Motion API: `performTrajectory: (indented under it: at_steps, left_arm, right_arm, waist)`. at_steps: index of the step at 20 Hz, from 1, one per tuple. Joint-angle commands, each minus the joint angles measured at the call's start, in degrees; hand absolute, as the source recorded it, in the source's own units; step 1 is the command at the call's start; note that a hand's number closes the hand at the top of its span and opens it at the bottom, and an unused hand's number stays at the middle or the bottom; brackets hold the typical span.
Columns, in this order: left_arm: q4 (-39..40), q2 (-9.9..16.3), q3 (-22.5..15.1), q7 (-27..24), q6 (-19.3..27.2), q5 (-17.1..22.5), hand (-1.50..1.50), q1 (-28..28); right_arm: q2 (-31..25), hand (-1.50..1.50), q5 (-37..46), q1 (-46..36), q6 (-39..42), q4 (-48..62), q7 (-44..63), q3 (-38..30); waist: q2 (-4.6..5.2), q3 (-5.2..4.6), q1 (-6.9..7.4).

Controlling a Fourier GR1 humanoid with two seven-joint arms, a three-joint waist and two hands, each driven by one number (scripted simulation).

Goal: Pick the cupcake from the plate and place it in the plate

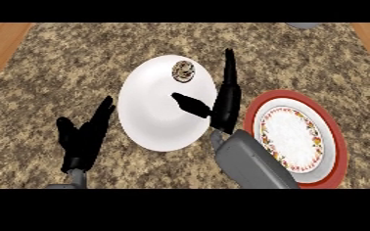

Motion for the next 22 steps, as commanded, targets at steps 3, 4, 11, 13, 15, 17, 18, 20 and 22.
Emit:
performTrajectory:
  at_steps: [3, 4, 11, 13, 15, 17, 18, 20, 22]
  left_arm:
    - [1.5, 0.1, 1.1, 1.2, -0.3, 0.9, 0.00, 0.9]
    - [4.7, -1.8, 0.1, 1.2, 2.0, -1.3, 0.00, -2.2]
    - [0.3, -0.6, 0.3, 4.0, 0.9, -0.9, 0.00, -0.3]
    - [3.6, -0.7, 1.3, -0.6, -0.9, 0.2, 0.00, 1.4]
    - [5.5, -0.7, 1.9, 0.0, -1.0, 0.2, 0.00, -0.8]
    - [0.0, -1.3, 0.8, 3.8, 1.0, -0.6, 0.00, 0.4]
    - [4.4, -3.8, -1.1, -2.6, 2.3, -3.4, 0.00, 2.1]
    - [2.8, -2.0, 0.5, -0.5, 0.2, -1.3, 0.00, 1.7]
    - [1.1, -1.9, 0.8, 2.4, -0.1, -0.4, 0.00, -0.2]
  right_arm:
    - [-4.6, -1.50, -8.6, 17.3, 6.8, -18.1, -10.3, 6.1]
    - [-3.4, -1.50, -8.9, 17.0, 7.1, -15.2, -13.6, 6.2]
    - [-9.9, -1.50, -6.7, 26.6, 11.2, -23.2, -13.8, 9.2]
    - [-13.7, -1.50, -3.5, 31.9, 10.5, -30.1, -11.6, 12.6]
    - [-14.6, -1.50, -3.7, 32.4, 12.1, -29.5, -12.3, 10.9]
    - [-13.8, -1.50, 0.9, 36.2, 9.9, -30.0, -11.2, 14.8]
    - [-13.0, -1.50, 2.6, 36.1, 9.6, -29.8, -10.1, 14.7]
    - [-13.8, -1.50, 2.7, 42.0, 7.6, -31.3, -15.3, 16.8]
    - [-11.3, -1.50, 3.9, 40.8, 8.2, -28.5, -13.7, 15.5]
  waist:
    - [-0.20, -0.43, -1.64]
    - [0.02, -0.46, -1.35]
    - [-0.17, -0.52, -1.15]
    - [-0.25, -0.57, -1.54]
    - [-0.14, -0.56, -1.38]
    - [-0.22, -0.55, -1.26]
    - [-0.16, -0.57, -1.29]
    - [-0.17, -0.53, -1.32]
    - [-0.13, -0.53, -1.09]
